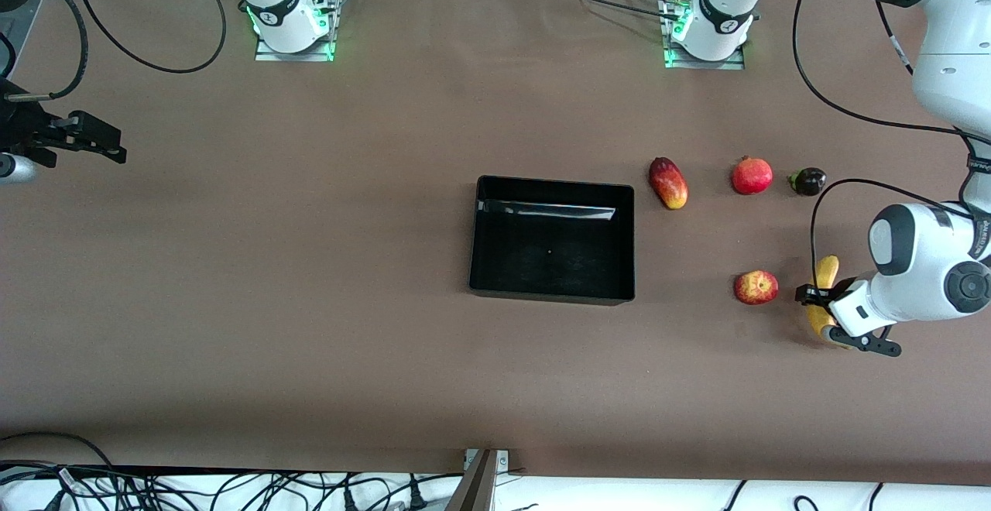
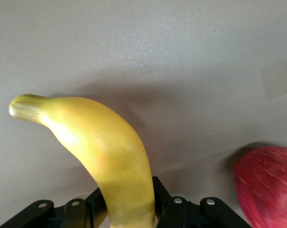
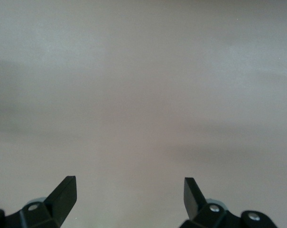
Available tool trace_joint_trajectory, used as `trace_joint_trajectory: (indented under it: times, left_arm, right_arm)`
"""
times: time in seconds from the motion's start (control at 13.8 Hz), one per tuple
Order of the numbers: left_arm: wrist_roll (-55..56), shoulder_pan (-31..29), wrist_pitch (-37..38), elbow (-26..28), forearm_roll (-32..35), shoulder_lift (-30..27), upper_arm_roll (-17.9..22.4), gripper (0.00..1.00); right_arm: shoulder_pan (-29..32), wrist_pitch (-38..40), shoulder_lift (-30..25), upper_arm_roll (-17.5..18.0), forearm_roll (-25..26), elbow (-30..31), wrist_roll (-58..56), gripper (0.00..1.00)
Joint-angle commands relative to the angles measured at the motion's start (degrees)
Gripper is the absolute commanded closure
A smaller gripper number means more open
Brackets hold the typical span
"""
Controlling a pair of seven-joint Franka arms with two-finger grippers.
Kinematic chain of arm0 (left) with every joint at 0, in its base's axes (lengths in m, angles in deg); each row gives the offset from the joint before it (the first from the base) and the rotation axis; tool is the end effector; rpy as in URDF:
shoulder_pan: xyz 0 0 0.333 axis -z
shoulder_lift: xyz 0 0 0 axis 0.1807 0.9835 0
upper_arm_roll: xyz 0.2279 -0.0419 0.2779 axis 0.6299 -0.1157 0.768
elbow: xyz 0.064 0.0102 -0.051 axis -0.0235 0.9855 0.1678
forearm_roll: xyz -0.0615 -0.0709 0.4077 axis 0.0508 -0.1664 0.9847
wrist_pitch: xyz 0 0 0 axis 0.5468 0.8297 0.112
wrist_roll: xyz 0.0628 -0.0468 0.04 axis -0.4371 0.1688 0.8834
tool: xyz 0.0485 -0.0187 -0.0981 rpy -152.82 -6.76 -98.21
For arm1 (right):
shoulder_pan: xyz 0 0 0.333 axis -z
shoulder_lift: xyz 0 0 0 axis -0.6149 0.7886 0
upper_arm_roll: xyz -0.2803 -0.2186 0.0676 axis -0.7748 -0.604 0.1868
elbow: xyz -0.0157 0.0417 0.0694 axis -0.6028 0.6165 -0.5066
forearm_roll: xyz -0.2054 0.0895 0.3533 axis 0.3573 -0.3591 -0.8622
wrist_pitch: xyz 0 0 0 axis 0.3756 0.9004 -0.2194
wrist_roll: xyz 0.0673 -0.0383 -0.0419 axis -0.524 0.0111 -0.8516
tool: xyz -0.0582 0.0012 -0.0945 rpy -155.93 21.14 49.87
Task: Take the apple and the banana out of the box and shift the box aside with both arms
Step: 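Lift the banana out and lower it beside the apple with the left gripper, then open the left gripper and withdraw while the right gripper reaches the tray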
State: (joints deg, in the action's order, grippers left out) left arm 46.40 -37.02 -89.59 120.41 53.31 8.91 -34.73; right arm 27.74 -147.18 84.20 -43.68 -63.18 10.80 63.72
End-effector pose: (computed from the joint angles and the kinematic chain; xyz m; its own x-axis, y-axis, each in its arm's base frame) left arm 0.7437 0.1543 0.1926 0.9662 -0.2432 -0.0859 -0.2417 -0.9699 0.0276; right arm 0.6086 -0.0211 0.6331 0.9946 0.0891 -0.0527 0.0905 -0.9956 0.0249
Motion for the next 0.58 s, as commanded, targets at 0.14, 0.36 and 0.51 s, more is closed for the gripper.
trace_joint_trajectory:
  times: [0.14, 0.36, 0.51]
  left_arm:
    - [-1.12, -0.63, -5.79, 4.15, 3.02, -1.01, 0.91, 0.81]
    - [-0.86, -0.8, -4.92, 4.06, 3.56, -1.97, 0.82, 0.0]
    - [-0.51, 0.15, 6.52, 3.1, 2.6, -7.92, 0.56, 0.0]
  right_arm:
    - [-0.44, 3.4, -0.22, 0.24, 0.77, -0.67, -0.36, 0.0]
    - [-0.79, 9.27, -0.04, 1.12, 0.59, -0.59, -0.19, 0.0]
    - [-0.96, 12.1, 2.4, 1.3, -1.06, -0.23, -0.01, 0.0]
